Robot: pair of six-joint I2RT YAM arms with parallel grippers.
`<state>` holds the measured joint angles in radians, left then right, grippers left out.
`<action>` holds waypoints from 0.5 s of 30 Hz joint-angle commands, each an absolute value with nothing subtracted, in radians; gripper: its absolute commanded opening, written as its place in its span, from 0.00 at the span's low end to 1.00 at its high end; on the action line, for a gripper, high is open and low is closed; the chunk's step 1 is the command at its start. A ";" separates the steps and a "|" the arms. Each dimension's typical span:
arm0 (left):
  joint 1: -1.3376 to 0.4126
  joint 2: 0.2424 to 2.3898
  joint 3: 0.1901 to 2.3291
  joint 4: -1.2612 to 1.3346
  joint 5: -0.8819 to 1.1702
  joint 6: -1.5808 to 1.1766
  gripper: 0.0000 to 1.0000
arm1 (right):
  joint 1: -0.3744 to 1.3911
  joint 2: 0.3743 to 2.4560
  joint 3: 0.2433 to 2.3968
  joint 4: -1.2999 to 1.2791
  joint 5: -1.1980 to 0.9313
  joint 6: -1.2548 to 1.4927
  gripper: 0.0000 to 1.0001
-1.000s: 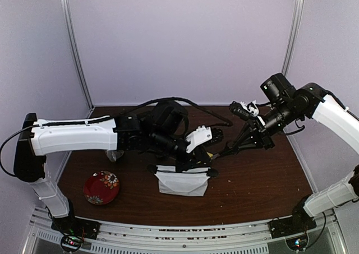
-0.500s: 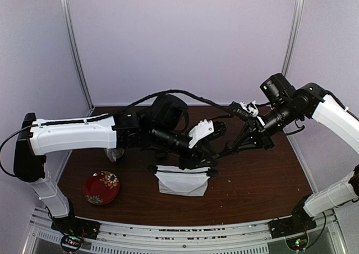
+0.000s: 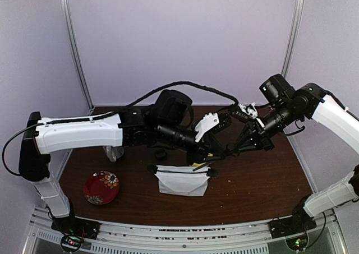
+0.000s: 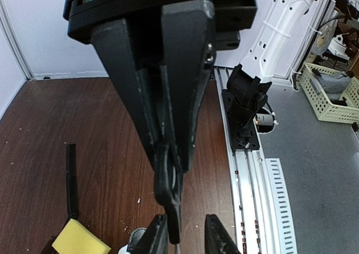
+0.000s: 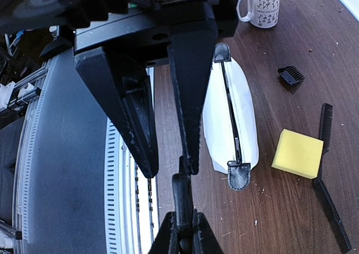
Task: Sort the hair-cutting tools
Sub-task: Pass from the right arm to the left
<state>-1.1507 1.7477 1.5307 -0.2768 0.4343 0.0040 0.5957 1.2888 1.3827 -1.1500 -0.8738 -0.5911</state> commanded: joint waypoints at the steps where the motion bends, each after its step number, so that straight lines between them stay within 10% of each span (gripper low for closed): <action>1: -1.149 1.783 1.570 -0.207 0.430 -0.043 0.25 | 0.606 1.291 1.382 -1.126 -0.885 -0.584 0.00; 11: -1.146 1.798 1.569 -0.183 0.459 -0.060 0.13 | 0.608 1.302 1.385 -1.126 -0.880 -0.584 0.00; 15: -1.146 1.787 1.567 -0.188 0.437 -0.062 0.28 | 0.609 1.309 1.385 -1.128 -0.881 -0.586 0.00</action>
